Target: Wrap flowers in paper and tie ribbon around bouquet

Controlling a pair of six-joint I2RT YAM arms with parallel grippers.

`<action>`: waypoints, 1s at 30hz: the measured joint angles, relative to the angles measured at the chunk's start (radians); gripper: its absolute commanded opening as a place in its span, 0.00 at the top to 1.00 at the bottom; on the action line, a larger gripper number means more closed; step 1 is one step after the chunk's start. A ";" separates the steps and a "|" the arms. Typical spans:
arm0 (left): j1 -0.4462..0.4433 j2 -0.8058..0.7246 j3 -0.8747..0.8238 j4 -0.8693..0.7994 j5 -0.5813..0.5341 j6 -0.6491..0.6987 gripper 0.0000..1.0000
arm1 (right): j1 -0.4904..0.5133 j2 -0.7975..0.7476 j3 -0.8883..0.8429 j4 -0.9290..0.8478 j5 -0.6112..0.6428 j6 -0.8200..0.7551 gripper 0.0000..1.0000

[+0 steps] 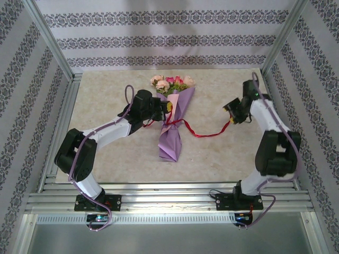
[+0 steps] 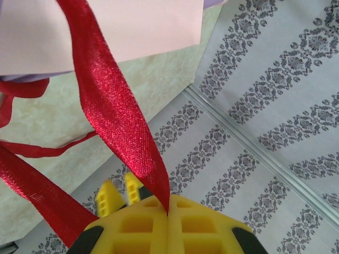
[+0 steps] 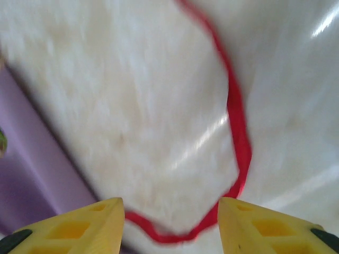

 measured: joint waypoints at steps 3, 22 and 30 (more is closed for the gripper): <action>-0.005 0.001 0.000 0.012 0.013 -0.002 1.00 | -0.066 0.143 0.152 -0.019 0.034 -0.069 0.50; -0.006 0.000 -0.063 0.019 0.034 0.032 1.00 | -0.226 0.455 0.373 0.005 0.063 0.319 0.43; -0.006 0.000 -0.068 0.023 0.034 0.032 1.00 | -0.212 0.528 0.437 0.009 0.026 0.548 0.42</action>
